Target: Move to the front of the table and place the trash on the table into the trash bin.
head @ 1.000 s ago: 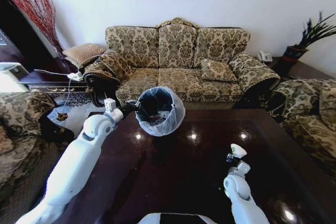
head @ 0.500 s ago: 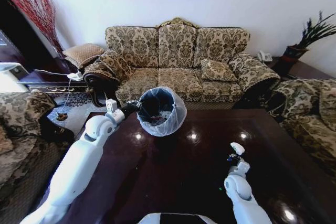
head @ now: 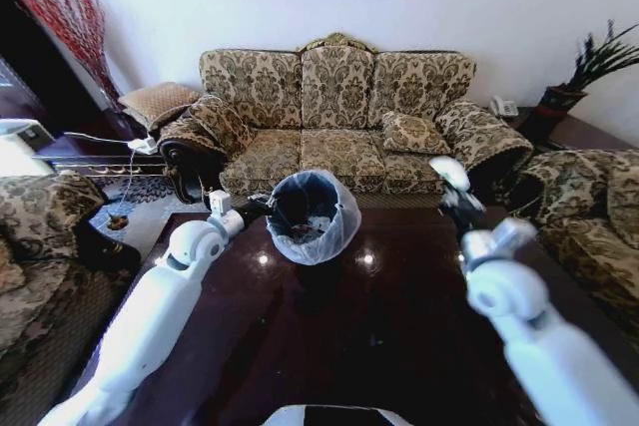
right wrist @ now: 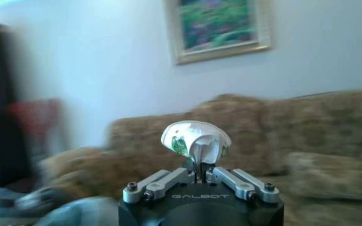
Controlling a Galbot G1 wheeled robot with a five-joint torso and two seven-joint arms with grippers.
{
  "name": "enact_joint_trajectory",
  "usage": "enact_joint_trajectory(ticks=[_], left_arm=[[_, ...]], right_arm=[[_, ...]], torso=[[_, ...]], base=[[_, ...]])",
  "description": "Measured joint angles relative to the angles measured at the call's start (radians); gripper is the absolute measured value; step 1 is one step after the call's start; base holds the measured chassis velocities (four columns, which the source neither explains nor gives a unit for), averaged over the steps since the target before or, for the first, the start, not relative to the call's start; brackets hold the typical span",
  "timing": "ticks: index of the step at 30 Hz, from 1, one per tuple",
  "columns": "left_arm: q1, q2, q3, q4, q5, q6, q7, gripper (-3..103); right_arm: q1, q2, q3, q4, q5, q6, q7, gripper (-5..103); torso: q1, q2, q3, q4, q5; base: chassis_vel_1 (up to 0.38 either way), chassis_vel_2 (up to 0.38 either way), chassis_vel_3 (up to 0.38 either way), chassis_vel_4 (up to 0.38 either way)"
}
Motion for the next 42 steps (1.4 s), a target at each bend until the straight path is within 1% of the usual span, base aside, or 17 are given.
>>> enact_joint_trajectory(ticks=[1,2,4,5,10,16,19,22,24,28,30,34,35,39,40,41,42], left_arm=[[-0.012,-0.005,0.016,0.0,-0.001,0.007,-0.009,2],[-0.012,-0.005,0.016,0.0,-0.001,0.007,-0.009,2],[-0.034,-0.011,0.045,0.004,-0.002,0.015,-0.017,2],[-0.041,-0.012,0.055,0.004,-0.002,0.018,-0.02,2],[-0.064,-0.025,0.09,-0.002,-0.002,0.023,-0.027,2],[-0.08,-0.045,0.117,-0.015,-0.001,0.028,-0.036,2],[-0.079,-0.047,0.118,-0.019,0.0,0.029,-0.037,2],[-0.074,-0.049,0.12,-0.025,0.001,0.031,-0.04,2],[-0.073,-0.05,0.12,-0.028,0.001,0.032,-0.042,2],[-0.075,-0.048,0.12,-0.032,0.002,0.035,-0.044,2],[-0.075,-0.048,0.12,-0.032,0.002,0.036,-0.044,2],[-0.071,-0.049,0.119,-0.031,0.003,0.036,-0.045,2],[-0.071,-0.049,0.119,-0.031,0.003,0.036,-0.045,2],[-0.059,-0.064,0.089,-0.015,0.021,0.033,-0.055,2],[-0.052,-0.066,0.072,-0.015,0.026,0.032,-0.056,2],[-0.052,-0.066,0.072,-0.015,0.026,0.032,-0.056,2],[-0.033,-0.065,0.042,-0.021,0.033,0.03,-0.056,2]], right_arm=[[0.017,-0.038,-0.024,0.033,0.035,-0.033,-0.092,1],[0.017,-0.038,-0.024,0.033,0.035,-0.033,-0.092,1],[0.015,-0.091,-0.068,0.076,0.052,-0.073,-0.199,1],[0.013,-0.105,-0.087,0.088,0.062,-0.08,-0.209,1],[0.01,-0.135,-0.147,0.107,0.092,-0.089,-0.209,1],[0.008,-0.131,-0.168,0.091,0.024,-0.096,-0.195,-2],[0.004,-0.129,-0.167,0.079,-0.007,-0.096,-0.197,3],[0.0,-0.124,-0.163,0.047,-0.079,-0.09,-0.211,19],[0.003,-0.12,-0.16,0.034,-0.088,-0.084,-0.211,24],[0.007,-0.105,-0.156,0.011,-0.096,-0.065,-0.214,46],[0.006,-0.103,-0.155,0.01,-0.097,-0.062,-0.214,46],[0.003,-0.096,-0.142,0.009,-0.107,-0.034,-0.208,61],[0.003,-0.096,-0.142,0.009,-0.107,-0.034,-0.208,61],[-0.006,-0.089,-0.099,0.018,-0.125,0.003,-0.117,84],[-0.015,-0.087,-0.087,0.023,-0.13,0.008,-0.073,84],[-0.015,-0.087,-0.087,0.023,-0.13,0.008,-0.073,84],[-0.03,-0.079,-0.069,0.028,-0.136,0.01,-0.011,94]], torso=[[0.0,0.0,0.0,0.0,0.0001],[0.0,0.0,0.0,0.0,0.0001],[0.0,0.0,0.0,-0.0005,0.0003],[0.0,0.0,0.0,-0.0006,0.0004],[0.0,0.0,0.0,-0.0005,0.0005],[0.0,0.0,0.0,-0.0005,0.0006],[0.0,0.0,0.0,-0.0005,0.0006],[0.0,0.0,0.0,-0.0004,0.0002],[0.0,0.0,0.0,-0.0004,0.0003],[0.0,0.0,0.0,-0.0004,0.0003],[0.0,0.0,0.0,-0.0004,0.0003],[0.0,0.0,0.0,-0.0004,0.0002],[0.0,0.0,0.0,-0.0004,0.0002],[0.0,0.0,0.0,-0.0005,0.0001],[0.0,0.0,0.0,-0.0004,0.0002],[0.0,0.0,0.0,-0.0004,0.0002],[0.0,0.0,0.0,-0.0006,-0.0002]], base=[[0.0,0.0,0.0,0.0],[0.0,0.0,0.0,0.0],[0.0,0.0,0.0,0.0],[0.0,0.0,0.0,0.0],[0.0,0.0,0.0,0.0],[0.0,0.0,0.0,0.0],[0.0,0.0,0.0,0.0],[0.0,0.0,0.0,0.0],[0.0,0.0,0.0,0.0],[0.0,0.0,0.0,0.0],[0.0,0.0,0.0,0.0],[0.0,0.0,0.0,0.0],[0.0,0.0,0.0,0.0],[0.0,0.0,0.0,0.0],[0.0,0.0,0.0,0.0],[0.0,0.0,0.0,0.0],[0.0,0.0,0.0,0.0]])
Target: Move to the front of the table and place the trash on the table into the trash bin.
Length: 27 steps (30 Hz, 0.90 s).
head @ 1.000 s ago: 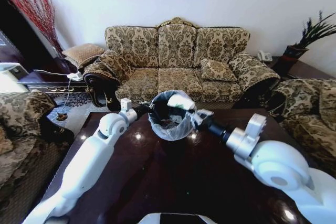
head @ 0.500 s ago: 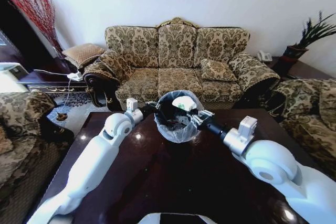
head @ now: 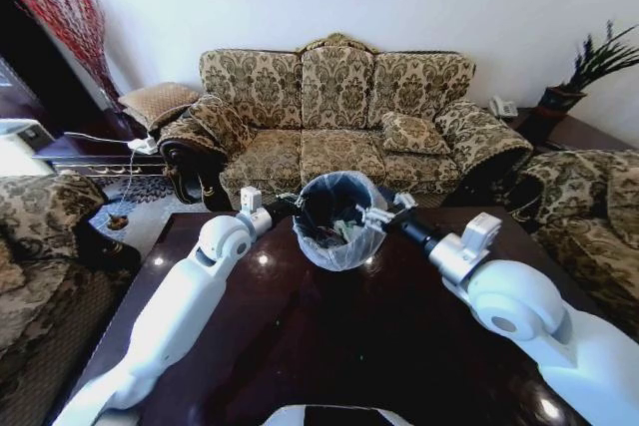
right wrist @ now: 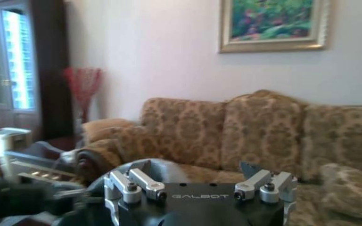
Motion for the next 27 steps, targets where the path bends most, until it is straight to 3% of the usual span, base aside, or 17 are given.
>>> enact_joint_trajectory(ticks=[3,5,7,13,15,20,27], left_arm=[[0.017,0.003,-0.029,-0.008,0.007,-0.002,0.002,2],[0.039,0.007,-0.059,-0.015,0.01,-0.006,0.004,2],[0.057,0.013,-0.075,-0.023,0.01,-0.011,0.006,2],[0.092,0.026,-0.112,-0.038,0.009,-0.021,0.008,2],[0.112,0.032,-0.128,-0.045,0.009,-0.023,0.011,2],[0.128,0.031,-0.135,-0.064,0.01,-0.023,0.014,2],[0.152,0.027,-0.145,-0.084,0.011,-0.021,0.014,2]], right_arm=[[-0.027,0.014,0.032,0.006,-0.011,-0.007,0.047,97],[-0.092,0.058,0.125,0.027,-0.013,-0.073,0.137,100],[-0.164,0.101,0.202,0.055,0.003,-0.132,0.174,100],[-0.339,0.166,0.296,0.065,-0.081,-0.153,0.14,100],[-0.414,0.196,0.313,0.065,-0.165,-0.152,0.116,100],[-0.437,0.216,0.3,0.065,-0.243,-0.146,0.102,100],[-0.449,0.243,0.297,0.065,-0.278,-0.138,0.102,100]], torso=[[0.0,0.0,0.0,0.0005,0.0004],[0.0,0.0,0.0,0.0005,0.0002],[0.0,0.0,0.0,0.0001,0.0003],[0.0,0.0,0.0,0.0,0.0006],[0.0,0.0,0.0,0.0001,0.0003],[0.0,0.0,0.0,0.0002,0.0003],[0.0,0.0,0.0,0.0001,0.0001]], base=[[0.0,0.0,0.0,0.0],[0.0,0.0,0.0,0.0],[0.0,0.0,0.0,0.0],[0.0,0.0,0.0,0.0],[0.016,-0.072,-0.02,0.05],[0.048,-0.14,-0.055,0.139],[0.115,-0.262,-0.127,0.272]])
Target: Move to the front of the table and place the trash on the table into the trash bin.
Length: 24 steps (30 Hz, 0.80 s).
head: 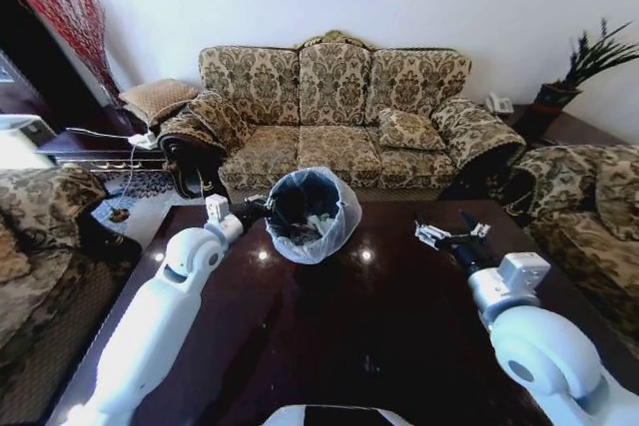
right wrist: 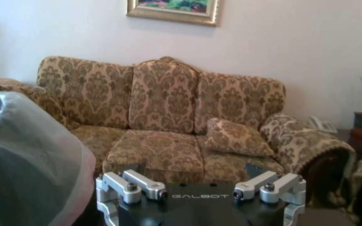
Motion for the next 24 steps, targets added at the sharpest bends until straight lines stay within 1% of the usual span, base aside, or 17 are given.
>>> enact_joint_trajectory(ticks=[1,3,6,12,14,16,17,20,24], left_arm=[[0.007,-0.003,-0.005,-0.005,0.0,0.0,0.0,2],[0.014,-0.005,-0.01,-0.008,0.0,0.0,0.0,2],[0.031,-0.011,-0.02,-0.015,0.005,0.0,0.006,2],[0.046,-0.023,-0.034,-0.026,0.012,0.0,0.013,2],[0.053,-0.025,-0.041,-0.031,0.012,0.0,0.015,2],[0.063,-0.027,-0.054,-0.037,0.012,0.0,0.019,2],[0.063,-0.027,-0.054,-0.037,0.012,0.0,0.019,2],[0.078,-0.024,-0.075,-0.044,0.012,-0.004,0.028,2],[0.083,-0.021,-0.082,-0.044,0.01,-0.005,0.029,2]], right_arm=[[-0.008,0.007,0.007,0.0,-0.005,0.002,0.0,100],[-0.016,0.012,0.016,0.0,-0.008,0.003,0.0,100],[-0.033,0.021,0.033,0.0,-0.019,0.009,-0.001,100],[-0.044,0.022,0.039,0.002,-0.038,0.014,-0.004,100],[-0.044,0.02,0.034,0.003,-0.04,0.014,-0.004,100],[-0.043,0.019,0.022,0.003,-0.044,0.014,-0.004,100],[-0.043,0.019,0.022,0.003,-0.044,0.014,-0.004,100],[-0.041,0.022,-0.002,0.003,-0.06,0.017,-0.005,100],[-0.041,0.023,-0.01,0.003,-0.068,0.028,-0.009,100]], torso=[[0.0,0.0,0.0,0.0,0.0007],[0.0,0.0,0.0,0.0,0.0008],[0.0,0.0,0.0,-0.0001,0.0003],[0.0,0.0,0.0,0.0,0.0004],[0.0,0.0,0.0,0.0,0.0005],[0.0,0.0,0.0,0.0,-0.0011],[0.0,0.0,0.0,0.0,-0.0011],[0.0,0.0,0.0,0.0003,0.001],[0.0,0.0,0.0,0.0002,0.0]], base=[[0.227,-0.344,-0.207,0.297],[0.227,-0.344,-0.225,0.309],[0.262,-0.358,-0.274,0.343],[0.321,-0.346,-0.318,0.347],[0.344,-0.339,-0.34,0.348],[0.335,-0.342,-0.336,0.357],[0.327,-0.342,-0.336,0.362],[0.379,-0.358,-0.389,0.356],[0.381,-0.387,-0.374,0.367]])
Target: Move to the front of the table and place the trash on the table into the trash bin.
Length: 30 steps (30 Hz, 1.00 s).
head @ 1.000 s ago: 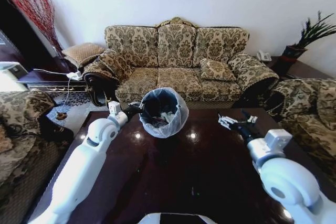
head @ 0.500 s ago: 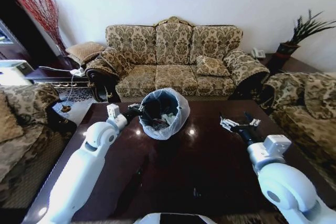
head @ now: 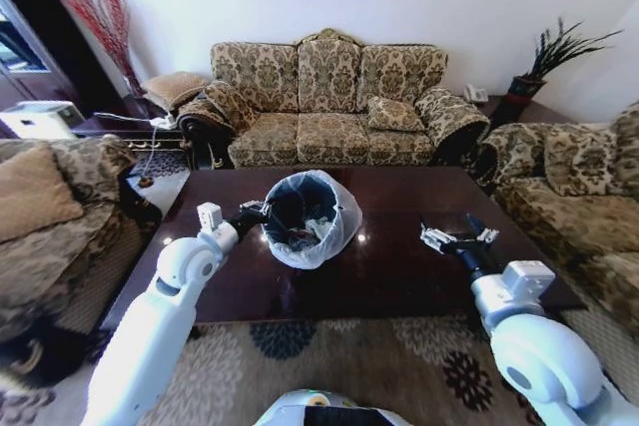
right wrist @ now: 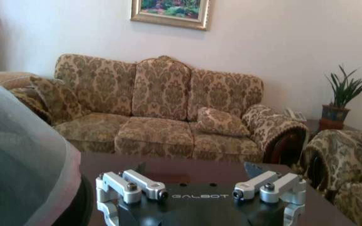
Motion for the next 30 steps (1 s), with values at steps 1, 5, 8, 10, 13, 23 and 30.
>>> enact_joint_trajectory(ticks=[1,5,8,10,13,23,30], left_arm=[[0.003,0.005,-0.007,-0.002,-0.005,-0.001,0.001,2],[0.009,0.011,-0.02,-0.004,-0.018,-0.008,0.003,2],[0.028,0.01,-0.041,-0.008,-0.035,-0.016,0.006,2],[0.034,0.009,-0.046,-0.01,-0.038,-0.016,0.007,2],[0.05,0.006,-0.058,-0.012,-0.039,-0.018,0.014,2],[0.063,0.014,-0.073,0.009,-0.015,-0.018,0.031,2],[0.065,0.019,-0.079,0.025,-0.002,-0.019,0.035,2]], right_arm=[[0.001,0.002,-0.004,0.0,-0.008,0.011,-0.007,100],[0.003,0.007,-0.005,0.0,-0.013,0.017,-0.01,100],[0.003,0.013,0.006,-0.001,-0.013,0.017,-0.009,100],[0.003,0.015,0.009,-0.001,-0.013,0.017,-0.009,100],[0.003,0.019,0.015,-0.001,-0.014,0.02,-0.008,100],[0.007,0.037,0.029,-0.012,-0.042,0.035,-0.015,100],[0.005,0.046,0.062,-0.02,-0.043,0.038,-0.018,100]], torso=[[0.0,0.0,0.0,-0.0002,0.0001],[-0.001,0.0,0.0,-0.0002,0.0005],[-0.001,0.001,-0.001,-0.0002,0.0003],[-0.001,0.0,0.0,-0.0003,0.0003],[0.001,0.0,0.0,-0.0002,0.0002],[0.0,0.0,0.0,-0.0002,0.0002],[0.0,0.0,0.0,-0.0001,0.0003]], base=[[0.308,-0.335,-0.33,0.302],[0.222,-0.258,-0.212,0.259],[0.083,-0.124,-0.106,0.096],[0.011,-0.019,-0.035,0.034],[-0.017,0.065,0.046,-0.039],[0.007,0.051,0.043,0.013],[0.076,0.052,0.054,0.076]])
